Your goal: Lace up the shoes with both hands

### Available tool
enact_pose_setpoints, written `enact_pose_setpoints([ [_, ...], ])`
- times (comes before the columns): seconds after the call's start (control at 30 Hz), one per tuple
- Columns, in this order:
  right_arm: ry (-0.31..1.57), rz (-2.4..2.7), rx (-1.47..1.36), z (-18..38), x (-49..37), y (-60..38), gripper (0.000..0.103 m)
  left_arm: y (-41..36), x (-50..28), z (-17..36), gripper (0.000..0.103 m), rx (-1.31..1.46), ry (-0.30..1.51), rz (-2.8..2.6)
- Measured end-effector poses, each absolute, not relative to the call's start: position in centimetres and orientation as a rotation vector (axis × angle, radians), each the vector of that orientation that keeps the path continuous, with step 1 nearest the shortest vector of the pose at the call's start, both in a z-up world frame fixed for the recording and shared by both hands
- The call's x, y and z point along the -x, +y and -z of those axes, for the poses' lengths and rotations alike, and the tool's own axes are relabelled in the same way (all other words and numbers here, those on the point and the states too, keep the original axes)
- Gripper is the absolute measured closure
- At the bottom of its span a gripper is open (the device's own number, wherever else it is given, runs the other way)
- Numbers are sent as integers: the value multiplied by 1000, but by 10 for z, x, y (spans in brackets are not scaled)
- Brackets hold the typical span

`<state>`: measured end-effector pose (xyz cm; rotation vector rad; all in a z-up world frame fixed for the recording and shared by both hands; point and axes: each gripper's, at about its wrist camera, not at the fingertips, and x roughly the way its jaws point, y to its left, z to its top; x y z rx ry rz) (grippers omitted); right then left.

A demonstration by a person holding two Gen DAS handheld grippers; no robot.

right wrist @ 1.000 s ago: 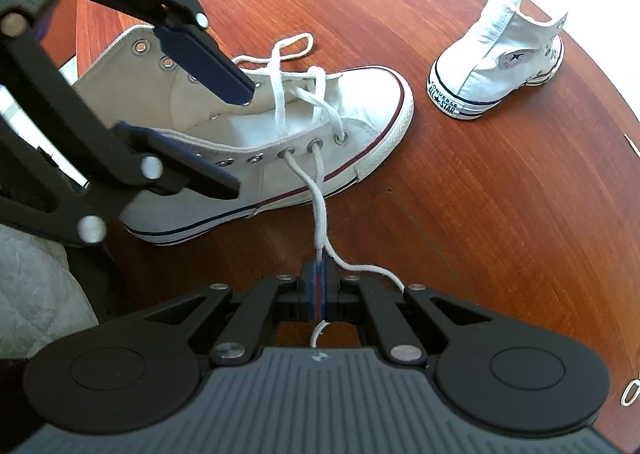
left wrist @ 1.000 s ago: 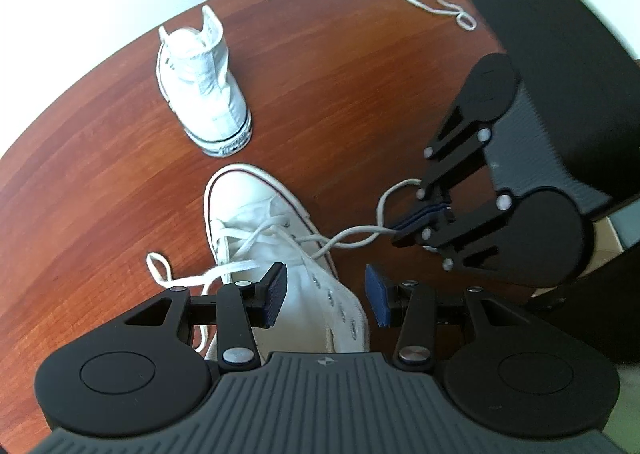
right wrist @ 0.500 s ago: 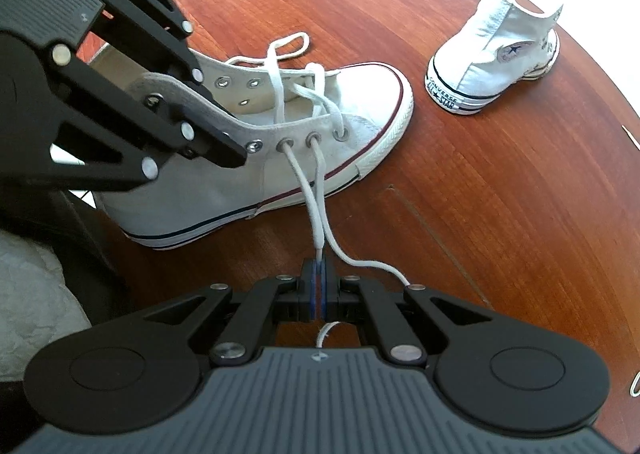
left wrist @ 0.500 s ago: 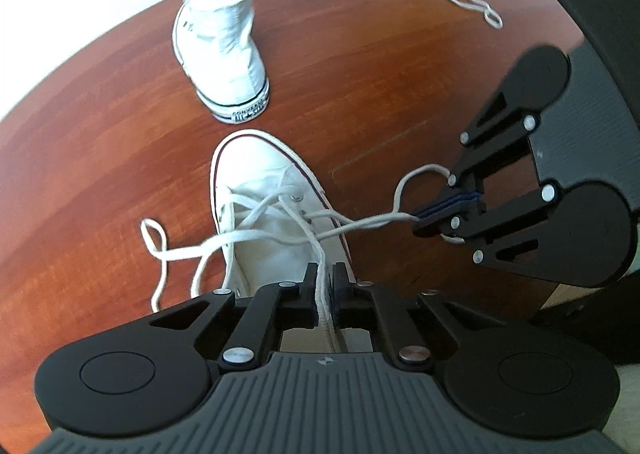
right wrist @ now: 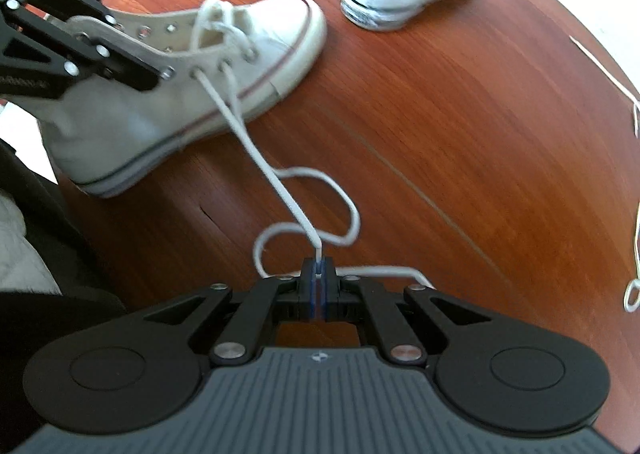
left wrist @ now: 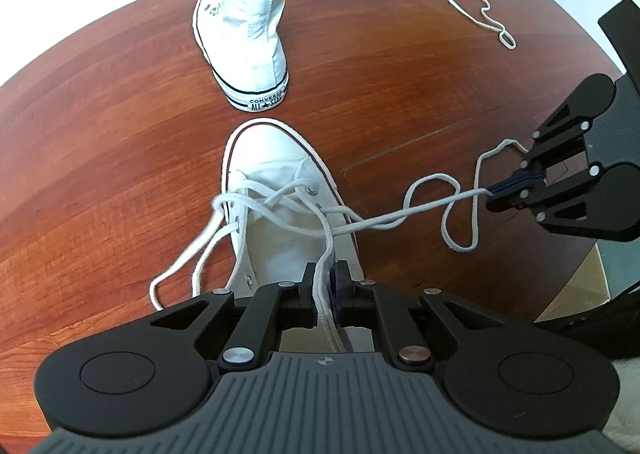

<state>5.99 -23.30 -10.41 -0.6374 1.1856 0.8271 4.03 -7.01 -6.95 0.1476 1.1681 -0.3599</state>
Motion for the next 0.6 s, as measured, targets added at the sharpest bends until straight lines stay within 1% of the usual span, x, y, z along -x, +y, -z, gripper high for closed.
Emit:
enact_pose_setpoints([
  [0.2,1167,-905,620,96,-50,-231,97,-72,-39,69,94,-164,1162,378],
  [0.23,1163,-910,622,96,-49,-229,88,-72,-39,69,94,-168,1161,382],
  [0.27,1152,-921,627,95,-48,-226,74,-73,-39,69,94,-171,1160,384],
  [0.3,1142,-933,631,93,-46,-222,70,-73,-39,69,93,-174,1160,385],
  [0.6,1077,-1020,645,86,-46,-187,70,-75,-36,68,93,-196,1152,394],
])
